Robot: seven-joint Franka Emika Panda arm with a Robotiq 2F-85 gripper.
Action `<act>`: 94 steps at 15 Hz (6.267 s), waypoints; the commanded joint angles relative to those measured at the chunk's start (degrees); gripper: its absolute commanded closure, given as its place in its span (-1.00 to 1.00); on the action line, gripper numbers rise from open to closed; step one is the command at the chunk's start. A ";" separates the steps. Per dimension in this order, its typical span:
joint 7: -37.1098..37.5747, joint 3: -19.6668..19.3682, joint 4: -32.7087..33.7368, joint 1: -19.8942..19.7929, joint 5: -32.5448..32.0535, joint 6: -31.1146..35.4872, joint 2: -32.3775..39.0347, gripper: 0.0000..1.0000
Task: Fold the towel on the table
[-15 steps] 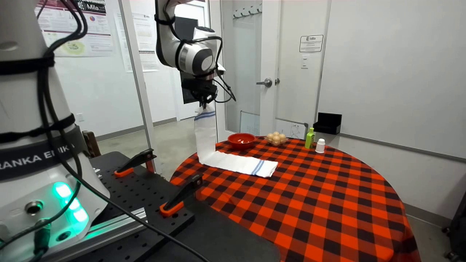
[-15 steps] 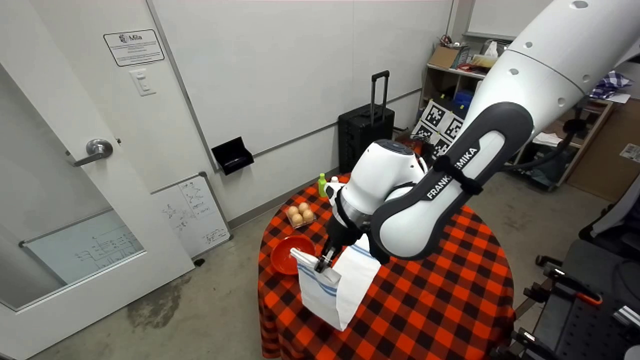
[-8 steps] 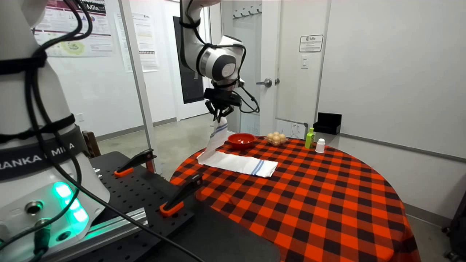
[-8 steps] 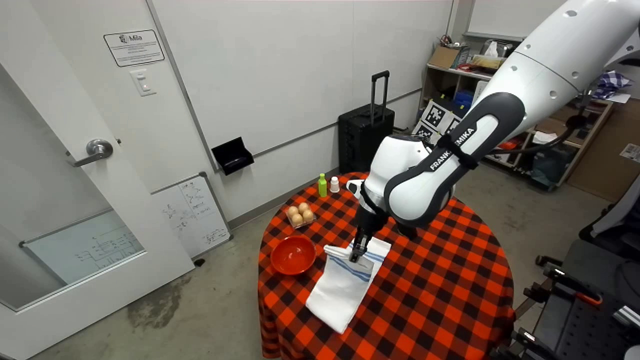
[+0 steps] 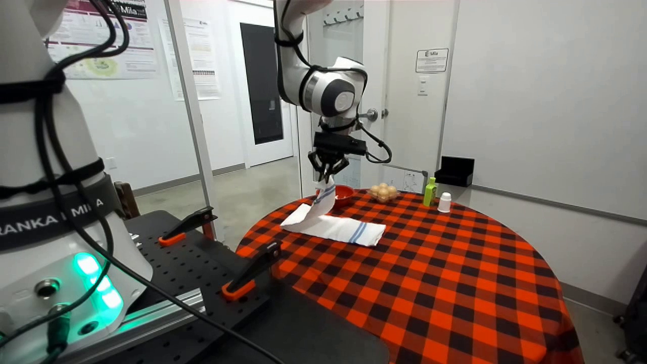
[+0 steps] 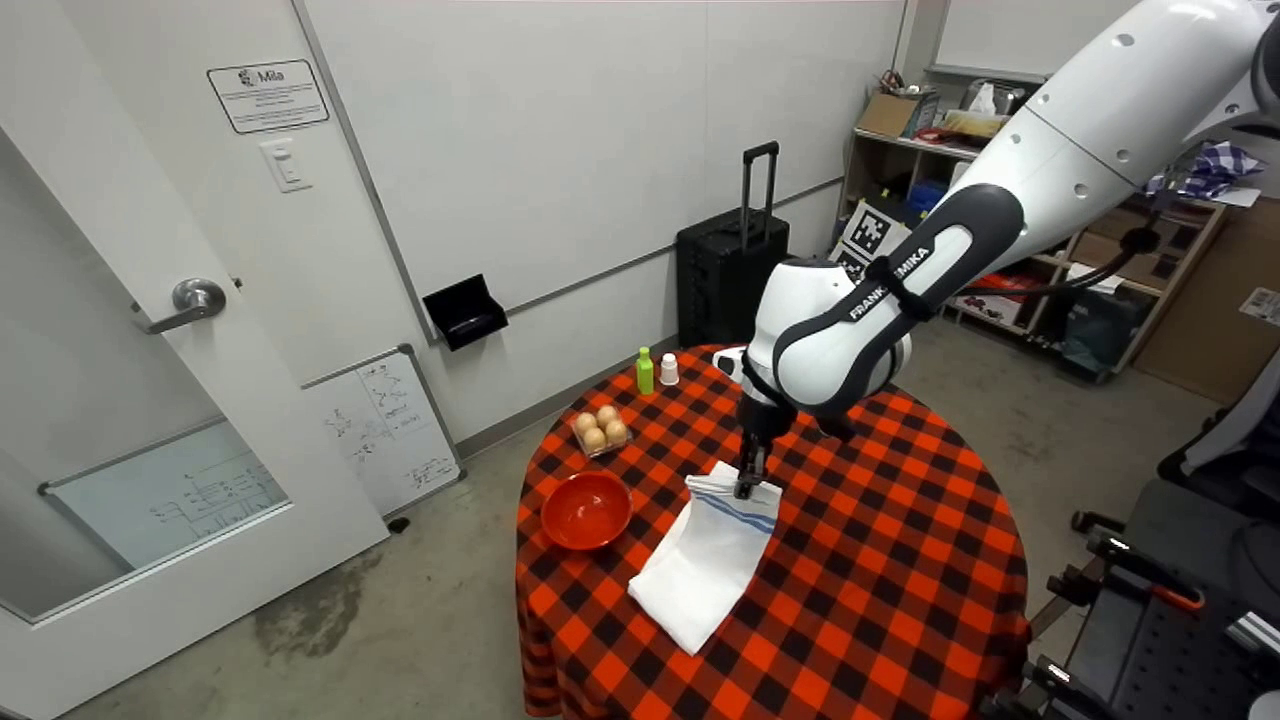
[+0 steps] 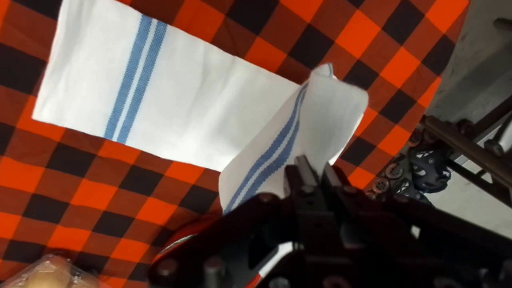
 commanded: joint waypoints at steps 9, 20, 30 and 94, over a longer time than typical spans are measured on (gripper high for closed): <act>-6.51 -5.60 12.85 7.19 1.74 -2.91 8.12 0.97; -11.02 -5.17 14.99 9.07 1.30 2.02 7.57 0.97; -8.89 -10.30 16.71 10.40 0.97 0.90 8.59 0.97; -3.65 -18.87 35.73 12.41 1.79 -10.18 25.47 0.97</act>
